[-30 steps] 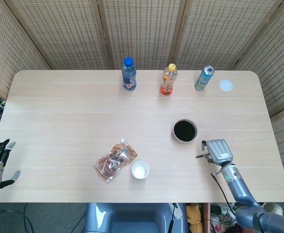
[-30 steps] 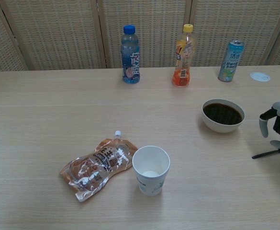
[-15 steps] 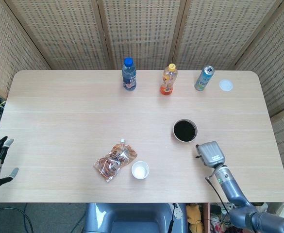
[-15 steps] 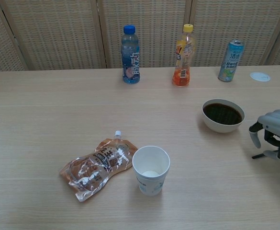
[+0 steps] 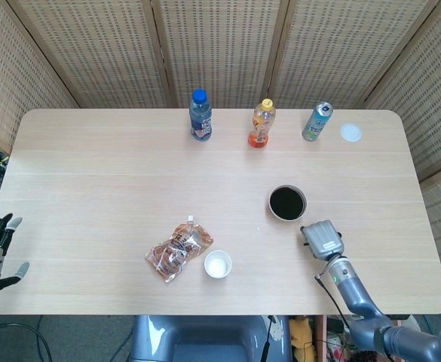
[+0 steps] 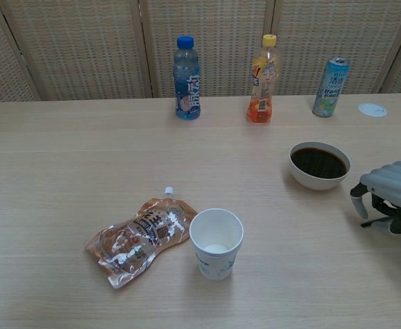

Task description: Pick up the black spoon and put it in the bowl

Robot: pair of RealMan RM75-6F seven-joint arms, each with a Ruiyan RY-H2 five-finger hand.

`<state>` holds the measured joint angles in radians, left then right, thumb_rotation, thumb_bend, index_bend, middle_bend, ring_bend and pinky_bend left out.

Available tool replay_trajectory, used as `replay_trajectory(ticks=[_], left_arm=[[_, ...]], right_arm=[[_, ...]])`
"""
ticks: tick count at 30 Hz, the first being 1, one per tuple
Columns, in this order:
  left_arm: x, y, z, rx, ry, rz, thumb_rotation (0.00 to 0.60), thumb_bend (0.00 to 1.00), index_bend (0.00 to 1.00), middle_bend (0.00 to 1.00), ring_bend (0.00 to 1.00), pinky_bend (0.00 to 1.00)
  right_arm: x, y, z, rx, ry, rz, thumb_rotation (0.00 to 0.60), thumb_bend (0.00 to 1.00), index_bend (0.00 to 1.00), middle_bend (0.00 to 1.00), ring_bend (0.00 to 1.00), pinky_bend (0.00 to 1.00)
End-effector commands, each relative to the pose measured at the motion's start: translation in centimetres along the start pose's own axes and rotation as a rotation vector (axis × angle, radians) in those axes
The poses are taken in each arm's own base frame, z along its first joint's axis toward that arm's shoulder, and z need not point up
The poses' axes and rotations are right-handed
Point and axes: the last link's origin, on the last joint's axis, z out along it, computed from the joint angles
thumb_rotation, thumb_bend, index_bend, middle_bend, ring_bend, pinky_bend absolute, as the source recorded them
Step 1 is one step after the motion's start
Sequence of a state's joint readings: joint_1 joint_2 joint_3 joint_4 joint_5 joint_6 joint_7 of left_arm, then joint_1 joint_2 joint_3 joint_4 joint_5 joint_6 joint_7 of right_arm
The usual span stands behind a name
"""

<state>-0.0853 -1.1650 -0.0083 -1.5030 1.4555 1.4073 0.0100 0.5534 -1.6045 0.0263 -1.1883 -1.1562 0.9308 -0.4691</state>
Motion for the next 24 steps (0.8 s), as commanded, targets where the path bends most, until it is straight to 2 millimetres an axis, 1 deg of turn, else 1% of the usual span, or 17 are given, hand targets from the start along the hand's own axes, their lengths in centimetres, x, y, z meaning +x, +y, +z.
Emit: replay_trajectory(ticks=[1,10,24], left_arm=[[-0.03,0.00,-0.02,0.000,-0.001,-0.001,0.600,0.32,0.00,0.00,0.00,0.00],[-0.10,-0.04,0.01,0.002,-0.004,0.000,0.600,0.32,0.00,0.00,0.00,0.00],[-0.15,-0.13,-0.08,0.006,-0.002,-0.002,0.600,0.32,0.00,0.00,0.00,0.00]], right_arm=[[-0.10,0.07,0.08,-0.003,-0.004,-0.001,0.600,0.52,0.55,0.97,0.99,1.00],[-0.55,0.17,0.35,-0.012,-0.022,-0.004,0.600,0.52,0.55,0.97,0.99,1.00],[-0.95,0.27,0.24,-0.021,-0.027,0.007,0.600,0.52,0.56,0.97,0.99,1.00]])
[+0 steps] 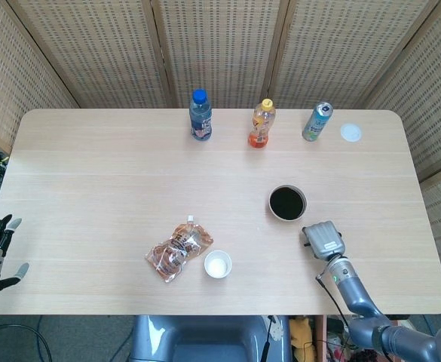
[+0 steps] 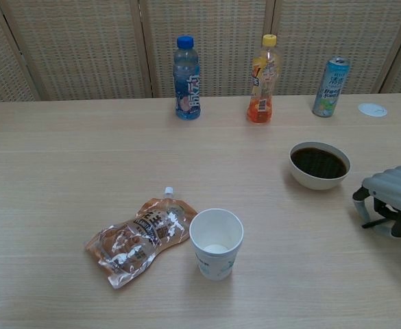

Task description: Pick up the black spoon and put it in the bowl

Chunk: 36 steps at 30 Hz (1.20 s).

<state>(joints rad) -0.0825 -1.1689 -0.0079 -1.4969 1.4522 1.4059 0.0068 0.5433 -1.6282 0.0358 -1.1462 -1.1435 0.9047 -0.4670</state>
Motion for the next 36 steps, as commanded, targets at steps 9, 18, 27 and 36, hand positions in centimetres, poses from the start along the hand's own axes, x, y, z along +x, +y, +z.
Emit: replay_trajectory(ticks=[9,18,27,36], left_arm=[[0.1,-0.2,-0.4,0.008,0.007,-0.003,0.600,0.32,0.00,0.00,0.00,0.00],[0.3,-0.3,-0.5,0.010,0.014,-0.006,0.600,0.32,0.00,0.00,0.00,0.00],[0.3,-0.3,-0.6,0.009,0.016,-0.009,0.600,0.32,0.00,0.00,0.00,0.00],[0.1,-0.3,-0.5,0.008,0.015,-0.013,0.600,0.32,0.00,0.00,0.00,0.00]], right_arm=[[-0.5,0.1,-0.2,-0.009,-0.007,0.026,0.600,0.54,0.61,0.98,0.99,1.00],[-0.3,0.4,-0.4,-0.018,0.004,0.048,0.600,0.65,0.66,0.99,1.00,1.00],[1.1,0.8,-0.7,-0.027,0.039,0.110,0.600,0.75,0.68,0.99,1.00,1.00],[5.9,0.8,-1.4,0.013,0.063,0.389,0.600,0.79,0.69,0.99,1.00,1.00]])
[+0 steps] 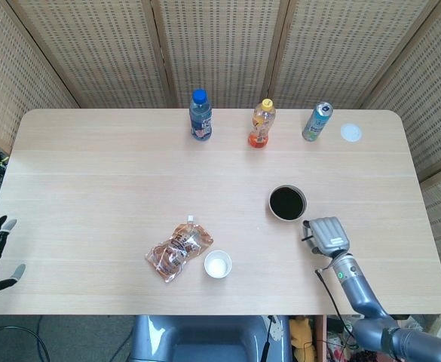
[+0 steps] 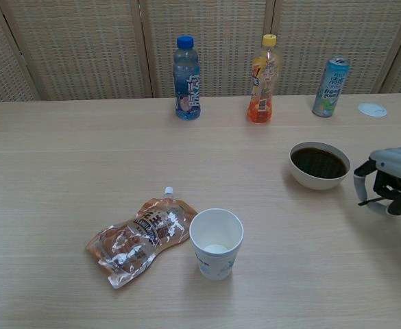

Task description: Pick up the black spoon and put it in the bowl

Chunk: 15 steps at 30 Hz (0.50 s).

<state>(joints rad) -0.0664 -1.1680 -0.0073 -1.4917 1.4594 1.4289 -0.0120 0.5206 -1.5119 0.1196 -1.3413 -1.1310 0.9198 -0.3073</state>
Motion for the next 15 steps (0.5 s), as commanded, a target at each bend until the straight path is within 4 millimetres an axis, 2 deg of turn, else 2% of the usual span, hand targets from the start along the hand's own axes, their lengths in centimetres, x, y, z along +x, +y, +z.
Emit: replay_trajectory(ticks=[1,7,10,15], left_arm=[[0.0,0.0,0.0,0.000,-0.001,0.000,0.600,0.32,0.00,0.00,0.00,0.00],[-0.1,0.1,0.1,-0.004,-0.001,-0.002,0.600,0.32,0.00,0.00,0.00,0.00],[-0.2,0.1,0.1,-0.005,-0.003,-0.004,0.600,0.32,0.00,0.00,0.00,0.00],[-0.2,0.1,0.1,-0.007,-0.006,-0.003,0.600,0.32,0.00,0.00,0.00,0.00]], right_arm=[[2.8,-0.5,-0.2,0.017,0.002,0.155,0.600,0.80,0.69,0.99,1.00,1.00],[6.5,-1.6,-0.1,0.059,-0.023,0.328,0.600,0.80,0.69,0.99,1.00,1.00],[8.3,-2.6,0.2,0.081,-0.060,0.516,0.600,0.81,0.70,0.99,1.00,1.00],[10.2,-3.5,1.1,0.114,-0.123,0.658,0.600,0.81,0.70,0.99,1.00,1.00]])
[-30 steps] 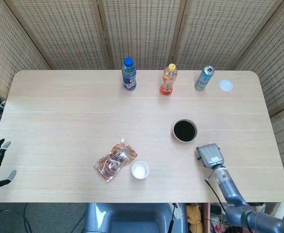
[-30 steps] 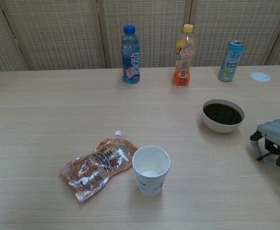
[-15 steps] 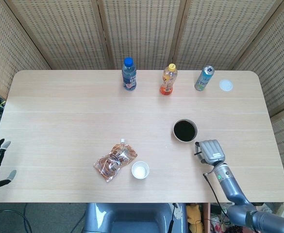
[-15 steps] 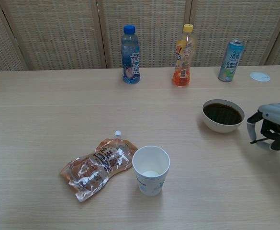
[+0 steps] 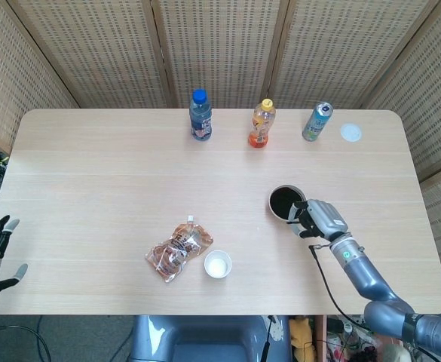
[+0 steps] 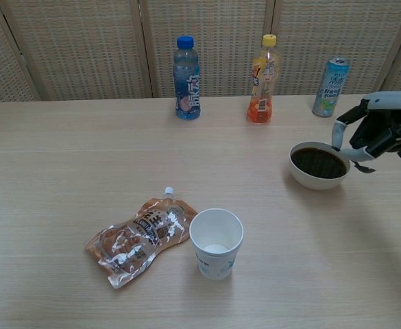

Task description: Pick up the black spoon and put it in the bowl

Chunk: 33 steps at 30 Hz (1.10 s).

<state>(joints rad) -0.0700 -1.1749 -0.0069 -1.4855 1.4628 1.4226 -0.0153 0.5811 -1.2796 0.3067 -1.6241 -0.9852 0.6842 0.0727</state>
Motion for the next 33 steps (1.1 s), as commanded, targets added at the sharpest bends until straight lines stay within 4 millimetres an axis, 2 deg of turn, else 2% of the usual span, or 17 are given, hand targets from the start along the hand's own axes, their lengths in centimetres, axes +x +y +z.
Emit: replay_trajectory(ticks=[1,5,12,20,28,33], left_arm=[[0.0,0.0,0.0,0.000,0.000,0.000,0.600,0.32,0.00,0.00,0.00,0.00],[-0.1,0.0,0.0,0.001,-0.003,-0.001,0.600,0.32,0.00,0.00,0.00,0.00],[0.5,-0.3,0.4,0.000,0.029,0.008,0.600,0.32,0.00,0.00,0.00,0.00],[1.4,-0.5,0.8,0.003,0.058,0.027,0.600,0.32,0.00,0.00,0.00,0.00],[1.9,-0.4,1.0,-0.003,0.066,0.035,0.600,0.32,0.00,0.00,0.00,0.00],[1.9,-0.2,1.0,-0.005,0.059,0.034,0.600,0.32,0.00,0.00,0.00,0.00]], right_arm=[[1.6,-2.3,1.0,0.031,-0.053,0.164,0.600,0.82,0.70,0.99,1.00,1.00],[1.8,-3.5,2.4,0.039,-0.090,0.317,0.600,0.82,0.70,0.99,1.00,1.00],[1.5,-3.8,4.6,0.021,-0.130,0.428,0.600,0.83,0.70,0.98,1.00,1.00],[1.0,-2.9,7.4,-0.015,-0.111,0.470,0.600,0.84,0.70,0.98,1.00,1.00],[0.3,-2.0,8.8,-0.052,-0.111,0.482,0.600,0.85,0.70,0.98,1.00,1.00],[-0.2,-0.7,9.2,-0.092,-0.116,0.458,0.600,0.86,0.70,0.98,1.00,1.00]])
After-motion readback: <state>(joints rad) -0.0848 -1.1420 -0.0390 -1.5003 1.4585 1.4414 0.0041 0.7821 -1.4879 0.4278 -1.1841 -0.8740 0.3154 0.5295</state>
